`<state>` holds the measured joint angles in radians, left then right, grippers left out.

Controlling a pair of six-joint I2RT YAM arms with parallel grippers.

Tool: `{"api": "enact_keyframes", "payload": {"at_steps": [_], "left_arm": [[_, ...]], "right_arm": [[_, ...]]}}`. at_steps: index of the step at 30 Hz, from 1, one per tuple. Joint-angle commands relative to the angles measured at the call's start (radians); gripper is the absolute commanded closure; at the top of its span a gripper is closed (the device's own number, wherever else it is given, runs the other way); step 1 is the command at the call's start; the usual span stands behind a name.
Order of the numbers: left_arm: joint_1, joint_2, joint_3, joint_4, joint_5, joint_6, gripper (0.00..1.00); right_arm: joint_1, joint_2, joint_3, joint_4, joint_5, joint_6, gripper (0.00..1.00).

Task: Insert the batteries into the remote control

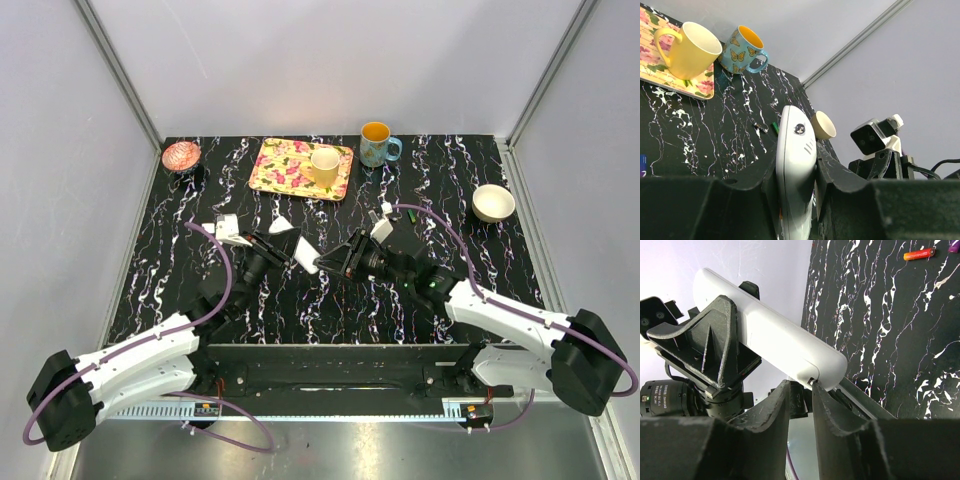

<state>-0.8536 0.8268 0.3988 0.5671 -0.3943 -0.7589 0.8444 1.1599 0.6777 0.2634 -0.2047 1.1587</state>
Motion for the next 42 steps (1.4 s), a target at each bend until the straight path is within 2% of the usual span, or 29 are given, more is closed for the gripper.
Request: {"api": "enact_keyframes", "payload": {"at_steps": [1, 42], "left_arm": [[-0.027, 0.000, 0.014, 0.062, 0.066, -0.016, 1.00], [-0.027, 0.005, 0.045, -0.016, -0.009, 0.020, 1.00]], "right_arm": [[0.007, -0.026, 0.051, 0.046, 0.007, -0.021, 0.66], [0.007, -0.058, 0.043, 0.043, -0.005, -0.021, 0.64]]}}
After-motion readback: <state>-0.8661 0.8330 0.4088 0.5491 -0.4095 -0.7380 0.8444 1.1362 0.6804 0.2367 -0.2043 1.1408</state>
